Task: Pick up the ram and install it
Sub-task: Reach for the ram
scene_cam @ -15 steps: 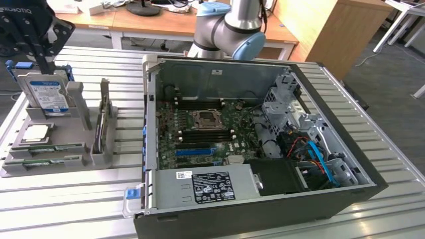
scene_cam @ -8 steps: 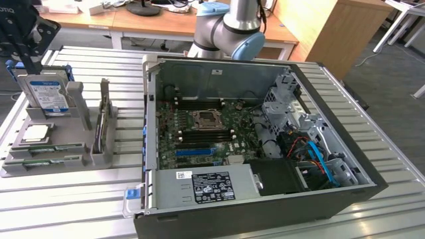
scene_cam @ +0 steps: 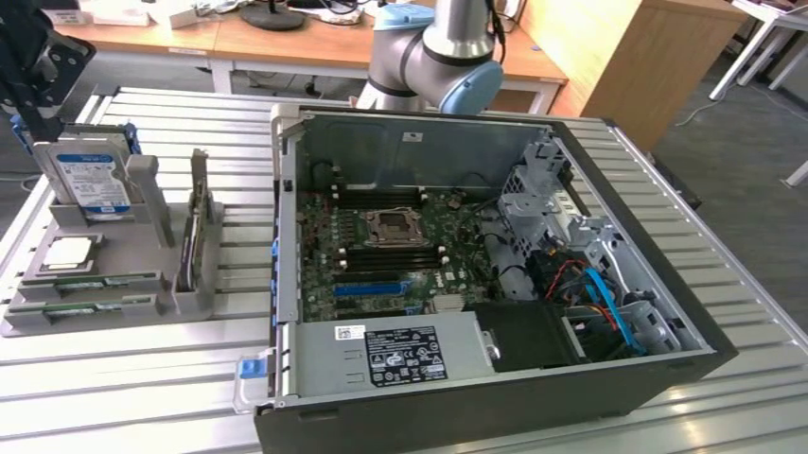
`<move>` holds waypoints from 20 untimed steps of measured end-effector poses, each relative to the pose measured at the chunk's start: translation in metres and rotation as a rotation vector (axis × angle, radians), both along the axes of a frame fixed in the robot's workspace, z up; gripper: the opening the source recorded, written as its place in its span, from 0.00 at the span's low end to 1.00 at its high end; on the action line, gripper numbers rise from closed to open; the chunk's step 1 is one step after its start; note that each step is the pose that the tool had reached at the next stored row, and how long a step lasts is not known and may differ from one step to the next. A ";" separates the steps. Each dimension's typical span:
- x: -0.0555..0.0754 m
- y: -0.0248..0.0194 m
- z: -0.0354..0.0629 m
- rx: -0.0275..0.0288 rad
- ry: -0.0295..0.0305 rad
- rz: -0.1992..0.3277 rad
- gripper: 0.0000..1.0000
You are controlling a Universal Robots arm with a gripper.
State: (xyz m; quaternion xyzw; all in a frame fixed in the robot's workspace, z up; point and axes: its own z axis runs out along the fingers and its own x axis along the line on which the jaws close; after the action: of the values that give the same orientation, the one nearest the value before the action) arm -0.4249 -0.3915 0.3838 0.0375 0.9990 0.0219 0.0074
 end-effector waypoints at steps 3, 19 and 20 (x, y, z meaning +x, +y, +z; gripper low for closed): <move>0.000 0.0000 0.0001 -0.0001 0.0001 0.000 0.11; -0.002 -0.0101 0.0001 0.0000 0.0001 0.000 0.11; -0.002 -0.0102 0.0001 -0.0001 0.0001 0.000 0.11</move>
State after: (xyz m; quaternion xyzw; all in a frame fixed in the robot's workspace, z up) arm -0.4265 -0.4017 0.3839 0.0375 0.9990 0.0219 0.0073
